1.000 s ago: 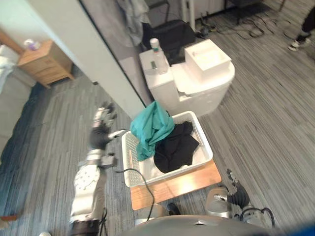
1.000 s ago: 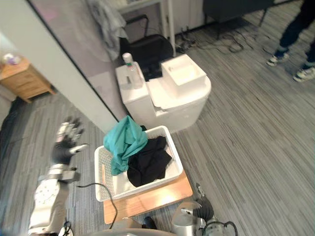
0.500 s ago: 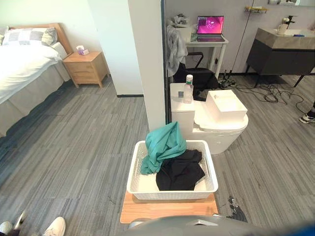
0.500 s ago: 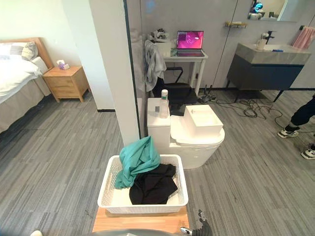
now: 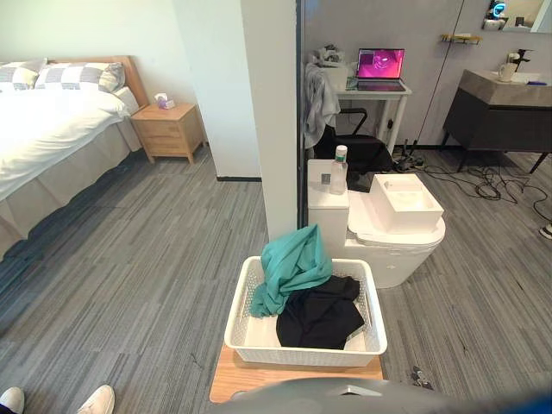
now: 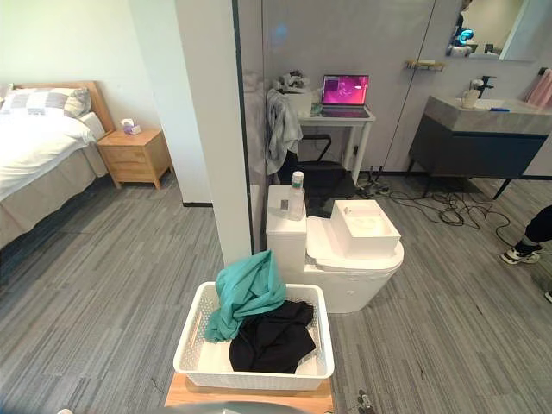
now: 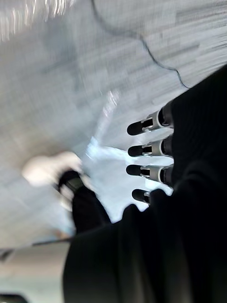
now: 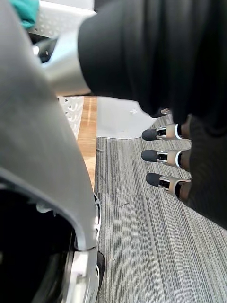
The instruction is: Tidy the bed and pick cloth on bed and put in laundry
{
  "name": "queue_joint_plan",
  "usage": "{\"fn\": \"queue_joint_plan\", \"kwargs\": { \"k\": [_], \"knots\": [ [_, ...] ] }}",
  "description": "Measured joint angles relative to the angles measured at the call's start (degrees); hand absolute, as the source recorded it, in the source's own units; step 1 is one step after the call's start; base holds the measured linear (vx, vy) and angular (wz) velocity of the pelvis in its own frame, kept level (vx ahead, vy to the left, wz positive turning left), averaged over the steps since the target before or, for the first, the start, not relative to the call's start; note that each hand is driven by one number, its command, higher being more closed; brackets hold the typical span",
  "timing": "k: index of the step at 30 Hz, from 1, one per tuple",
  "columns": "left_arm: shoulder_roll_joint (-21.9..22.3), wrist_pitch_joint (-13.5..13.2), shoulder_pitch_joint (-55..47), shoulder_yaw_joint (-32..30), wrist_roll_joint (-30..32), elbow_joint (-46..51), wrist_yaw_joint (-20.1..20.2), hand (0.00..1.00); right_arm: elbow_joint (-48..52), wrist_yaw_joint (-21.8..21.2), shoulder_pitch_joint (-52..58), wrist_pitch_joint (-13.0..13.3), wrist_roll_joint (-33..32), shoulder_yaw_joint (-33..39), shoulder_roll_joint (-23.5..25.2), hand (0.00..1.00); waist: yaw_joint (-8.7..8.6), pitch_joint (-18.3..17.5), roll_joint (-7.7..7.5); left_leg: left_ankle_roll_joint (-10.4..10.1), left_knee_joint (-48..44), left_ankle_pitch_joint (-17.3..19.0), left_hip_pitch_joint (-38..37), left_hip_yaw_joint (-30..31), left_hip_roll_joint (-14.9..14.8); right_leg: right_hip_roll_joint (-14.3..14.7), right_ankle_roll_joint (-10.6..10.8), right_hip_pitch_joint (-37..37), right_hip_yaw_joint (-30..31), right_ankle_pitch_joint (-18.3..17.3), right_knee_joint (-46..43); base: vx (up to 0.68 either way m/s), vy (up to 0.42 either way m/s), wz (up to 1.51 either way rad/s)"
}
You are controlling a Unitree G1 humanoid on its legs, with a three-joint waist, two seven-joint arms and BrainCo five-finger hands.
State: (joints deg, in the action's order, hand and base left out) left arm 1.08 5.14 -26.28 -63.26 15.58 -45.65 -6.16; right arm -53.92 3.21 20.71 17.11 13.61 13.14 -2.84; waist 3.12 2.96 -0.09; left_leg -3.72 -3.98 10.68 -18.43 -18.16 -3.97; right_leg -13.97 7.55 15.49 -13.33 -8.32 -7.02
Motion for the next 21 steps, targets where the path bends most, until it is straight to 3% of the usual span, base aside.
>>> {"fn": "queue_joint_plan", "kwargs": {
  "k": [4,6,12,18,21],
  "knots": [
    [5.27,-1.22,0.40,10.60,9.72,-3.29,-0.73,0.00,0.00,-0.18,-0.48,-1.50,-0.02,-0.11,0.07,0.00,-0.35,-0.23,-0.30,-0.33,1.47,-0.65,-0.82,-0.76,-0.12,0.39,-0.08,-0.23,0.47,-0.07,0.05,0.03,0.002,-0.08],
    [5.10,-4.67,1.91,19.00,14.10,-5.22,-1.71,0.00,-0.01,0.02,-0.78,-2.88,-0.38,-0.41,0.08,0.00,-0.42,-0.41,-0.58,-0.91,1.89,-1.16,-0.98,-1.45,-0.56,0.99,-0.01,-0.54,0.95,-0.02,0.01,0.05,-0.007,-0.15],
    [2.55,-13.23,7.75,33.35,6.35,-5.08,-3.99,0.00,0.00,2.87,-1.69,-6.47,-2.39,-1.97,0.03,0.00,-1.84,-0.43,-0.65,-1.31,3.71,-2.12,-2.48,-3.25,-1.27,2.01,0.26,-1.14,2.27,0.15,-0.25,0.04,-0.007,-0.13],
    [0.55,-14.36,10.11,40.72,2.90,-5.08,-3.18,0.00,0.03,4.11,-2.33,-8.06,-2.78,-2.20,-0.04,0.00,-2.58,-0.39,-0.75,-1.35,4.02,-2.21,-2.80,-4.90,-1.24,2.24,0.28,-2.42,4.23,0.16,-0.90,0.00,0.011,-0.15],
    [0.34,-12.63,10.06,40.85,1.05,-5.06,-2.44,0.00,0.03,4.12,-2.34,-8.36,-2.73,-1.32,0.23,0.00,-2.69,-0.36,-0.80,-1.35,4.01,-2.20,-2.96,-5.23,-1.22,2.25,0.28,-2.53,4.59,0.16,-0.93,-0.01,0.004,-0.05]
  ]
}}
